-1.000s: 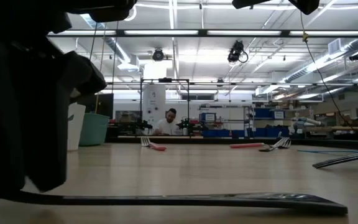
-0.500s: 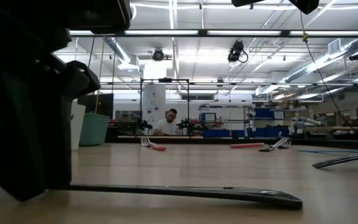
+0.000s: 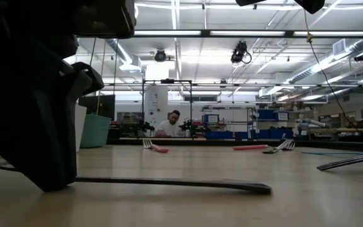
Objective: Sort silverware by color (type)
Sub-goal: Put the black fork into the black bin
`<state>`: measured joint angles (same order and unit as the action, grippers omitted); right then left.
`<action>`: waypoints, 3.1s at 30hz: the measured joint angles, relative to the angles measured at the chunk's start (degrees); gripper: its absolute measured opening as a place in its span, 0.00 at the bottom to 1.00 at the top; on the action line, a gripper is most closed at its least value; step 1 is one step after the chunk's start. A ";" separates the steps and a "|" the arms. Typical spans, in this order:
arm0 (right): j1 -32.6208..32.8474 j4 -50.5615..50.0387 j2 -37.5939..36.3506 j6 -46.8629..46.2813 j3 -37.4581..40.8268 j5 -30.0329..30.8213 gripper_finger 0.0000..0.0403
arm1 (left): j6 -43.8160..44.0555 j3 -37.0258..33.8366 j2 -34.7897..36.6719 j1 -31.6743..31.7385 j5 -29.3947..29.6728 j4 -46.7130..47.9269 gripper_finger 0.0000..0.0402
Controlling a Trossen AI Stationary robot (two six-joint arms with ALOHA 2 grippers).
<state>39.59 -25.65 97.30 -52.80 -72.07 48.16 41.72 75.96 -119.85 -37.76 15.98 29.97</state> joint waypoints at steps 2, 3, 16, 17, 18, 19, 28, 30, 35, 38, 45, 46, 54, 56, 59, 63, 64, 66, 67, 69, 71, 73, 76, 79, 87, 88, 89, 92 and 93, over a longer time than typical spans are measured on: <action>0.00 0.02 0.00 0.00 0.00 -0.02 0.26 | -0.33 0.00 0.00 0.04 0.11 0.16 0.09; 0.00 0.08 0.00 0.00 0.00 0.00 0.26 | -0.34 0.00 0.00 0.04 0.23 0.16 0.06; 0.03 0.05 0.00 0.00 0.00 -0.26 0.26 | -4.34 1.09 2.00 -1.01 1.32 0.41 0.05; 0.04 0.08 0.00 0.00 0.00 -0.27 0.26 | -4.64 1.04 2.41 -1.03 1.40 0.30 0.05; 0.07 0.09 0.00 0.00 0.00 -0.31 0.26 | -4.80 0.94 3.08 -1.03 1.32 0.62 0.05; 0.07 0.09 0.00 0.00 0.00 -0.31 0.26 | -4.87 0.81 3.57 -1.03 1.45 1.63 0.05; 0.15 0.15 0.00 0.00 0.00 -1.08 0.26 | -4.72 1.05 8.25 -1.46 2.56 4.25 0.05; 0.15 0.17 0.00 0.00 0.00 -1.10 0.26 | -4.07 1.18 9.92 -1.67 3.05 6.22 0.05; 0.15 0.24 0.00 0.00 0.00 -1.31 0.26 | -1.55 1.16 15.01 -2.06 3.24 12.11 0.05; 0.16 0.24 0.00 0.00 0.00 -1.31 0.26 | 0.35 1.22 18.81 -2.75 3.28 14.79 0.05; 0.15 0.26 -0.01 -0.09 0.00 -1.41 0.26 | 8.51 1.25 26.00 -7.56 3.32 22.08 0.05; 0.19 0.26 -0.01 -0.17 0.00 -1.44 0.26 | 10.37 1.25 26.74 -8.68 3.29 23.01 0.05; 0.57 0.31 -0.01 -1.05 0.00 -1.49 0.26 | 29.74 1.29 29.77 -22.09 3.25 30.55 0.05; 0.55 0.29 -0.02 -1.07 0.00 -1.49 0.26 | 34.34 1.29 29.83 -25.51 3.23 31.09 0.05; 0.57 0.31 -0.02 -1.09 0.00 -1.49 0.26 | 40.62 1.29 29.86 -29.51 3.30 31.23 0.05; 0.52 0.31 -0.02 -1.26 0.00 -1.46 0.26 | 49.27 1.31 29.67 -32.39 3.77 34.00 0.06; 0.52 0.31 -0.01 -1.25 0.00 -1.46 0.26 | 51.01 1.31 29.40 -32.70 3.79 35.31 0.06; 0.46 0.31 0.00 -1.22 0.00 -1.46 0.26 | 53.75 1.31 28.60 -33.04 3.72 38.38 0.06; 0.44 0.31 -0.02 -1.22 0.00 -1.46 0.26 | 54.78 1.31 28.14 -33.01 3.59 39.85 0.06; 0.42 0.31 -0.02 -1.20 0.00 -1.46 0.26 | 55.45 1.29 27.39 -32.97 3.56 41.30 0.06; 0.42 0.31 0.00 -1.17 0.00 -1.46 0.26 | 55.16 1.29 27.05 -32.76 3.51 40.90 0.06; 0.42 0.28 -0.02 -1.11 0.00 -1.46 0.26 | 55.18 1.29 26.99 -32.42 3.53 40.41 0.06; 0.42 0.28 -0.02 -1.07 0.00 -1.46 0.26 | 55.28 1.29 26.91 -32.39 3.55 40.14 0.06; 0.42 0.28 -0.02 -1.07 0.00 -1.46 0.26 | 55.50 1.29 25.93 -32.17 3.82 40.13 0.06; 0.42 0.31 -0.02 -1.20 0.00 -1.46 0.26 | 55.20 1.29 22.28 -32.17 3.94 40.09 0.09; 0.42 0.31 0.00 -1.22 0.00 -1.46 0.26 | 55.20 1.29 22.11 -32.17 3.95 40.09 0.10; 0.42 0.31 -0.02 -1.20 0.00 -1.44 0.26 | 55.20 1.29 21.94 -32.15 3.94 40.10 0.12; 0.42 0.31 -0.02 -1.18 0.00 -1.45 0.26 | 55.20 1.29 21.90 -31.78 3.96 40.13 0.15; 0.42 0.31 -0.02 -1.16 0.00 -1.45 0.26 | 55.17 1.29 21.90 -31.69 3.99 40.21 0.17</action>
<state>40.01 -25.34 97.27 -53.95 -72.07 46.71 96.90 77.25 -97.95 -69.45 19.97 70.18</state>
